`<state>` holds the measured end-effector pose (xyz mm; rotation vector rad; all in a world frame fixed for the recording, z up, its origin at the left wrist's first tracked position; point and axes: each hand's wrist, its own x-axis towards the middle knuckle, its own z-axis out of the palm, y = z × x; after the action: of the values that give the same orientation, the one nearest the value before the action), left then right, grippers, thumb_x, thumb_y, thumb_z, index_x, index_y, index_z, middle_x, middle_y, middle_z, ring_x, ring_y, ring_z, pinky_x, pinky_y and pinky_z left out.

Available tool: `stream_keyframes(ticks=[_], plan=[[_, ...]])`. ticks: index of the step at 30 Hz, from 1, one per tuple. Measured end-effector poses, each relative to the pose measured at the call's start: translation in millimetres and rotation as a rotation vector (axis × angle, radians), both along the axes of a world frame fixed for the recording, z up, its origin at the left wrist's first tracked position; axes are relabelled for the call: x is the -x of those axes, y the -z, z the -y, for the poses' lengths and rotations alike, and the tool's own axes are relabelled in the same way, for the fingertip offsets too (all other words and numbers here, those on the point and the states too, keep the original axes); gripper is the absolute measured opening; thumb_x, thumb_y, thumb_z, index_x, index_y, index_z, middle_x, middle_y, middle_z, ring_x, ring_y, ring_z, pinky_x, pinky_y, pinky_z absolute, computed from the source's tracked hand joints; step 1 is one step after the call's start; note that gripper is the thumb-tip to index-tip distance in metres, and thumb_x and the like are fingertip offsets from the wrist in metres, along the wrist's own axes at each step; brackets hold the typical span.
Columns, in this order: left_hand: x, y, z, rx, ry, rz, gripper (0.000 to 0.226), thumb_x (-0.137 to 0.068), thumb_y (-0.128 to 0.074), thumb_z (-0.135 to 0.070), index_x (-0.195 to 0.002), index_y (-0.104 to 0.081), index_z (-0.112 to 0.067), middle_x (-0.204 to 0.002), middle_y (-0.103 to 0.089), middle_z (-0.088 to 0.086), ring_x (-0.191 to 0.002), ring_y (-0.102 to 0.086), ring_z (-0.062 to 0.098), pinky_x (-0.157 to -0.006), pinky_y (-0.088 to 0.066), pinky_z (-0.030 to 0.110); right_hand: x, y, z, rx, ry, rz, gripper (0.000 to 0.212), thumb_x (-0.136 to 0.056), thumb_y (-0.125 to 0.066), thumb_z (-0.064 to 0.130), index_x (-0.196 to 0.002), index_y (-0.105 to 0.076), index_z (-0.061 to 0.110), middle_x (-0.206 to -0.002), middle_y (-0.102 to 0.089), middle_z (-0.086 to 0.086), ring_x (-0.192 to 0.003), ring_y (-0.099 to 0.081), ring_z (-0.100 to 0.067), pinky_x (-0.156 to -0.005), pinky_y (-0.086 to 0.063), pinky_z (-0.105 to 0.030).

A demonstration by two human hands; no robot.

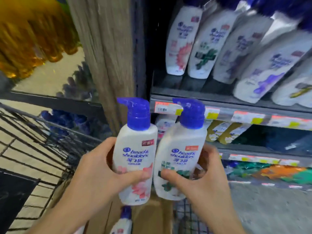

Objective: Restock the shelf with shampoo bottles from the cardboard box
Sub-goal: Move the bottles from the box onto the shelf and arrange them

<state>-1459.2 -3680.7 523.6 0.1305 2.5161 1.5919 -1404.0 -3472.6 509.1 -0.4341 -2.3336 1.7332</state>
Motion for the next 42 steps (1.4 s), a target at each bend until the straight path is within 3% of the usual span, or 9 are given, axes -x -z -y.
stream_keyframes(ticks=[5,8,13,16,22,25,33,39,42], plan=[[21,-38,-37,-0.017,0.011,-0.137,0.068,-0.035,-0.089,-0.054,-0.096,-0.059,-0.047,-0.085,-0.072,-0.028,-0.072,-0.069,-0.007,-0.061,-0.056,0.024,20,-36,-30,-0.017,0.057,-0.105,0.077,-0.039,-0.089,0.049,-0.103,-0.048,0.048,-0.104,-0.066,0.03,-0.092,-0.064,0.009,-0.068,-0.054,-0.017],[35,-55,-57,-0.109,-0.029,-0.197,0.075,-0.029,-0.092,-0.045,-0.096,-0.058,-0.051,-0.085,-0.074,-0.026,-0.073,-0.07,-0.006,-0.06,-0.057,0.022,33,-52,-47,-0.022,0.074,-0.164,0.081,-0.033,-0.09,0.049,-0.101,-0.047,0.057,-0.104,-0.065,0.034,-0.092,-0.064,0.012,-0.066,-0.054,-0.011],[62,-79,-86,-0.248,-0.071,-0.26,0.076,-0.026,-0.095,-0.037,-0.094,-0.062,-0.046,-0.084,-0.077,-0.017,-0.072,-0.073,0.004,-0.061,-0.059,0.027,61,-79,-75,-0.013,0.128,-0.274,0.085,-0.027,-0.091,0.048,-0.1,-0.048,0.056,-0.102,-0.067,0.032,-0.09,-0.067,0.006,-0.074,-0.056,-0.022],[79,-93,-98,-0.282,-0.092,-0.278,0.072,-0.027,-0.092,-0.034,-0.093,-0.063,-0.036,-0.084,-0.076,-0.019,-0.069,-0.072,0.0,-0.056,-0.056,0.016,86,-96,-92,-0.027,0.143,-0.314,0.081,-0.034,-0.092,0.046,-0.101,-0.048,0.051,-0.101,-0.063,0.036,-0.088,-0.065,0.012,-0.069,-0.054,-0.016],[107,-97,-103,-0.237,-0.11,-0.253,0.071,-0.028,-0.089,-0.041,-0.092,-0.061,-0.034,-0.087,-0.076,-0.017,-0.072,-0.072,0.004,-0.072,-0.058,0.041,136,-96,-107,-0.176,0.122,-0.333,0.067,-0.05,-0.092,0.039,-0.099,-0.047,0.043,-0.097,-0.065,0.032,-0.085,-0.063,0.013,-0.063,-0.054,-0.011],[113,-94,-101,-0.207,-0.103,-0.243,0.069,-0.03,-0.089,-0.046,-0.092,-0.061,-0.035,-0.085,-0.075,-0.023,-0.069,-0.071,-0.001,-0.066,-0.056,0.033,157,-87,-115,-0.187,0.077,-0.3,0.068,-0.051,-0.092,0.041,-0.106,-0.051,0.04,-0.096,-0.069,0.022,-0.09,-0.063,0.01,-0.072,-0.056,-0.02],[125,-92,-105,-0.179,-0.026,-0.298,0.062,-0.039,-0.089,-0.042,-0.094,-0.059,-0.038,-0.086,-0.072,-0.029,-0.073,-0.069,-0.008,-0.048,-0.052,0.009,203,-74,-126,-0.239,0.115,-0.287,0.066,-0.051,-0.094,0.03,-0.1,-0.05,0.032,-0.083,-0.062,0.024,-0.072,-0.057,0.024,-0.055,-0.044,0.0],[138,-97,-106,-0.17,-0.023,-0.328,0.067,-0.032,-0.084,-0.05,-0.092,-0.057,-0.041,-0.085,-0.069,-0.035,-0.074,-0.068,-0.009,-0.046,-0.051,0.008,219,-66,-124,-0.233,0.159,-0.365,0.057,-0.06,-0.091,0.027,-0.104,-0.056,0.028,-0.108,-0.066,-0.001,-0.1,-0.064,-0.015,-0.088,-0.056,-0.036],[141,-97,-106,-0.167,-0.02,-0.342,0.069,-0.033,-0.085,-0.048,-0.095,-0.056,-0.04,-0.086,-0.07,-0.033,-0.075,-0.069,-0.008,-0.051,-0.052,0.015,224,-62,-124,-0.261,0.158,-0.376,0.055,-0.063,-0.089,0.028,-0.107,-0.056,0.026,-0.106,-0.065,0.003,-0.1,-0.063,-0.012,-0.087,-0.056,-0.034]])
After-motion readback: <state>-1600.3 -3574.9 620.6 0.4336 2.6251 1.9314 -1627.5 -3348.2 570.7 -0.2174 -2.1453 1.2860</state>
